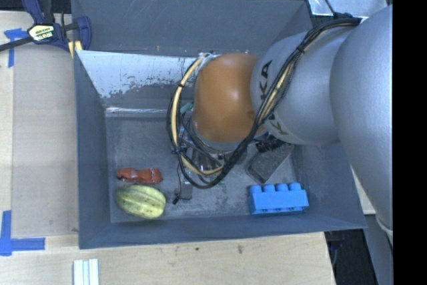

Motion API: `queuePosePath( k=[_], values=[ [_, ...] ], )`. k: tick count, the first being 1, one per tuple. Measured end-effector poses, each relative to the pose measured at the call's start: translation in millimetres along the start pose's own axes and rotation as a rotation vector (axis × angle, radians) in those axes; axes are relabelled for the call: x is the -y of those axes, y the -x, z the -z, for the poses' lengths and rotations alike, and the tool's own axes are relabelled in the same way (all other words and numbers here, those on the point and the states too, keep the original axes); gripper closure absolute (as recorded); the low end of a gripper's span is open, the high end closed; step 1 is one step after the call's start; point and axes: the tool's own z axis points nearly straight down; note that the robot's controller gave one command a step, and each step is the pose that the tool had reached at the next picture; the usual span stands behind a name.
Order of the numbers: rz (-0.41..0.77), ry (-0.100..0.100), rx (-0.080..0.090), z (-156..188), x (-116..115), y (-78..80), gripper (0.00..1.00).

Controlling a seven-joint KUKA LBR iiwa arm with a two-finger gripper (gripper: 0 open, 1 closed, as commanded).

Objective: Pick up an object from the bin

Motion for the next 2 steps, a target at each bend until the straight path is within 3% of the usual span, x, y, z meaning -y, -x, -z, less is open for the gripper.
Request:
queuePosePath(
  k=[1,2],
  values=[
    [-0.047,0.003,0.008,-51.8,-27.1,20.9,1.0],
    [-0.047,0.003,0.008,-51.8,-27.1,20.9,1.0]
  ],
)
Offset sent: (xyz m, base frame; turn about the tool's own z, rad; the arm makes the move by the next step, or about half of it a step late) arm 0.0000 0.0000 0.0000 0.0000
